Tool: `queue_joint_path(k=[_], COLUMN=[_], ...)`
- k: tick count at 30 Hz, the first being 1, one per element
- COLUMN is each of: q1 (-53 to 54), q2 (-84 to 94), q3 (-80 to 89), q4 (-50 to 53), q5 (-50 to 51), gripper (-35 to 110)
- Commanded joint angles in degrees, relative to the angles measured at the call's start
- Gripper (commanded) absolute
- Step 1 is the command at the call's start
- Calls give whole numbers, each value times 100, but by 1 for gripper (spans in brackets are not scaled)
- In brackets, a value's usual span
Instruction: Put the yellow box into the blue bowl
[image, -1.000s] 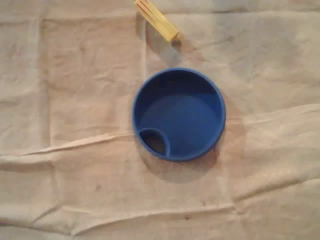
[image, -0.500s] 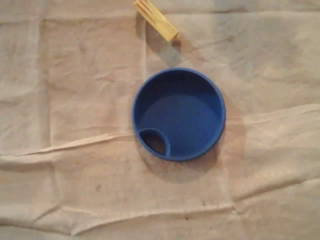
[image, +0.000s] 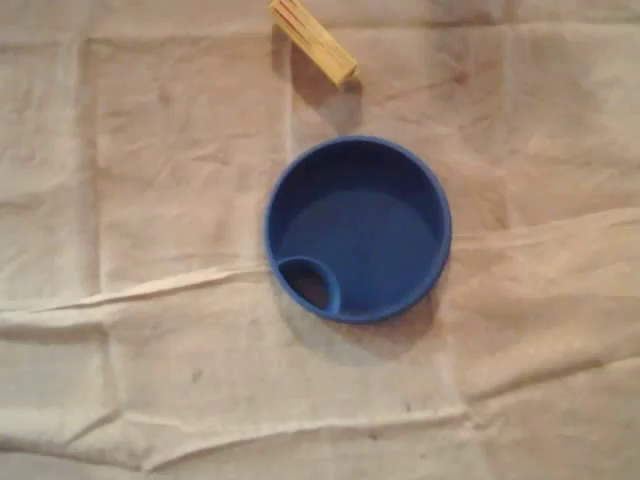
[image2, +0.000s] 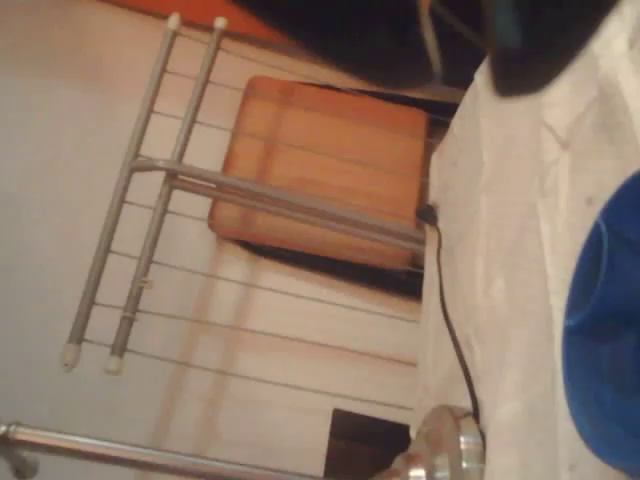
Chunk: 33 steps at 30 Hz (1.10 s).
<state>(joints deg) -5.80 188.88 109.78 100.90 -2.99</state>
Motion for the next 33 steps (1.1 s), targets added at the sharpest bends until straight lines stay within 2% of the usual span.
queue_joint_path(k=[1, 7, 16, 23, 28, 33], q1=[26, 44, 53, 62, 888, 1819], q2=[202, -677, -2751, -4069, -4975, -5933], q3=[-9, -88, -343, -413, -413, -431], q4=[-97, -299, -606, -211, -35, -35], q5=[79, 404, 2505, 4034, 4386, 4104], gripper=[2, 2, 2, 2, 2, 2])
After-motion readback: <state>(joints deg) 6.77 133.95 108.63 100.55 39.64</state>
